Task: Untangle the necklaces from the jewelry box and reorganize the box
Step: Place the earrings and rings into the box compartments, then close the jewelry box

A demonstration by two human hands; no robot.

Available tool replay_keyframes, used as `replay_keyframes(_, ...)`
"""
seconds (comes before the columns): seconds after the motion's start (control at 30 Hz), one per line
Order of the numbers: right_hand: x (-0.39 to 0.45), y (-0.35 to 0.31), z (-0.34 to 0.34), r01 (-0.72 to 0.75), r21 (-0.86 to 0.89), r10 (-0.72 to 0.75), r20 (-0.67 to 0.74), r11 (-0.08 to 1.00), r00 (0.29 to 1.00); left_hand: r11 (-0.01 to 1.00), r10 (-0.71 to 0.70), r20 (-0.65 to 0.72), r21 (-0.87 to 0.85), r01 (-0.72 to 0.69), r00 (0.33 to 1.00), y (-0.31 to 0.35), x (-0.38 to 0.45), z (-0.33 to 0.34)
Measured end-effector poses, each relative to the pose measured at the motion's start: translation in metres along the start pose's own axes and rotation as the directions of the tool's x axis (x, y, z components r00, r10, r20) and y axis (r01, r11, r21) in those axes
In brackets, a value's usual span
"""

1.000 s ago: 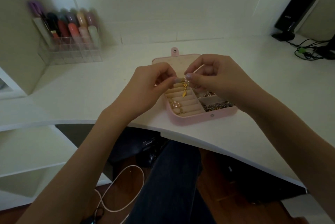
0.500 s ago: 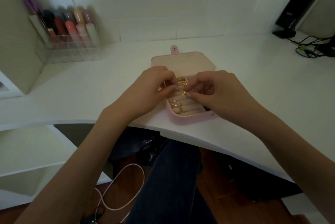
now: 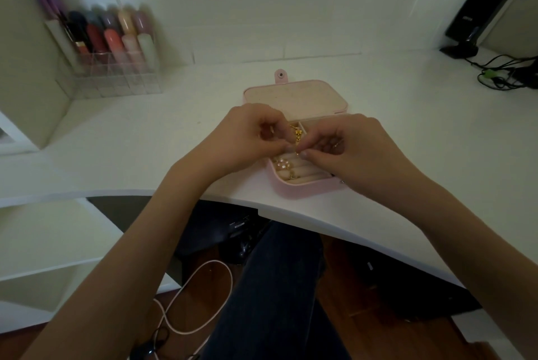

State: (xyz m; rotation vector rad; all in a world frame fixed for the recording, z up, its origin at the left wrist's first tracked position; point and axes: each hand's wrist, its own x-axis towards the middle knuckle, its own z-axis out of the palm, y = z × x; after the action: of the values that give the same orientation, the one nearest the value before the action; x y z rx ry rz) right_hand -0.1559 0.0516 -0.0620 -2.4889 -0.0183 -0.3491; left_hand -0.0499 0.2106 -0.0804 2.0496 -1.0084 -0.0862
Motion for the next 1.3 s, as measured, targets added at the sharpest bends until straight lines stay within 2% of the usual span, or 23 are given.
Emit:
replay_keyframes(0.1, -0.002, -0.002, 0.001, -0.005, 0.025, 0.005, -0.003, 1.0, 1.0, 0.994, -0.069, 0.046, -0.082, 0.072, 0.997, 0.002, 0.005, -0.003)
replay_keyframes(0.23, -0.008, -0.005, -0.002, 0.021, 0.009, -0.021, 0.009, 1.0, 1.0, 0.992, -0.089, 0.115, -0.082, 0.099, 0.989, 0.006, 0.008, -0.006)
replay_keyframes(0.47, -0.025, -0.004, -0.017, 0.055, -0.045, -0.052, 0.069, 0.997, 0.996, 0.991, -0.097, 0.108, -0.08, 0.106, 0.989, 0.007, 0.007, -0.008)
replay_keyframes(0.57, -0.026, 0.002, -0.036, -0.003, -0.009, 0.003, 0.054, 1.0, 0.999, 0.987, -0.108, 0.106, -0.11, 0.12, 0.988, 0.006, 0.007, -0.008)
replay_keyframes(0.67, -0.016, 0.023, -0.048, -0.071, 0.001, 0.071, -0.037, 0.997, 0.997, 0.981, -0.123, 0.106, -0.136, 0.137, 0.987, 0.005, 0.007, -0.009)
replay_keyframes(0.77, -0.001, 0.041, -0.051, -0.139, 0.088, 0.148, -0.101, 0.986, 0.984, 0.979, -0.123, 0.121, -0.15, 0.14, 0.985, 0.008, 0.006, -0.011)
replay_keyframes(0.83, 0.011, 0.048, -0.051, -0.178, 0.178, 0.202, -0.125, 0.968, 0.971, 0.974, -0.143, 0.075, -0.165, 0.153, 0.987, 0.007, 0.006, -0.014)
replay_keyframes(0.87, 0.019, 0.052, -0.051, -0.194, 0.209, 0.226, -0.144, 0.959, 0.963, 0.964, -0.178, -0.006, -0.2, 0.173, 0.984, 0.004, 0.007, -0.015)
replay_keyframes(0.9, 0.028, 0.057, -0.051, -0.209, 0.221, 0.247, -0.162, 0.953, 0.955, 0.946, -0.243, -0.13, -0.252, 0.205, 0.961, 0.001, 0.009, -0.015)
replay_keyframes(0.97, 0.047, 0.068, -0.049, -0.276, 0.214, 0.312, -0.156, 0.937, 0.937, 0.901, -0.411, -0.362, -0.302, 0.311, 0.837, -0.011, 0.015, -0.015)
replay_keyframes(1.0, 0.055, 0.072, -0.047, -0.32, 0.213, 0.351, -0.125, 0.923, 0.928, 0.871, -0.486, -0.395, -0.293, 0.395, 0.779, -0.015, 0.017, -0.013)
replay_keyframes(1.07, 0.067, 0.076, -0.039, -0.383, 0.223, 0.397, -0.021, 0.897, 0.918, 0.812, -0.582, -0.319, -0.276, 0.515, 0.748, -0.022, 0.023, -0.008)
replay_keyframes(1.13, 0.071, 0.074, -0.03, -0.388, 0.258, 0.381, 0.078, 0.885, 0.921, 0.776, -0.617, -0.229, -0.335, 0.534, 0.753, -0.026, 0.03, -0.003)
replay_keyframes(1.23, 0.072, 0.077, -0.022, -0.352, 0.327, 0.352, 0.063, 0.877, 0.934, 0.729, -0.645, -0.249, -0.485, 0.483, 0.723, -0.032, 0.038, -0.004)
replay_keyframes(1.3, 0.068, 0.082, -0.021, -0.334, 0.465, 0.362, 0.031, 0.82, 0.931, 0.642, -0.673, -0.215, -0.644, 0.415, 0.708, -0.037, 0.044, -0.008)
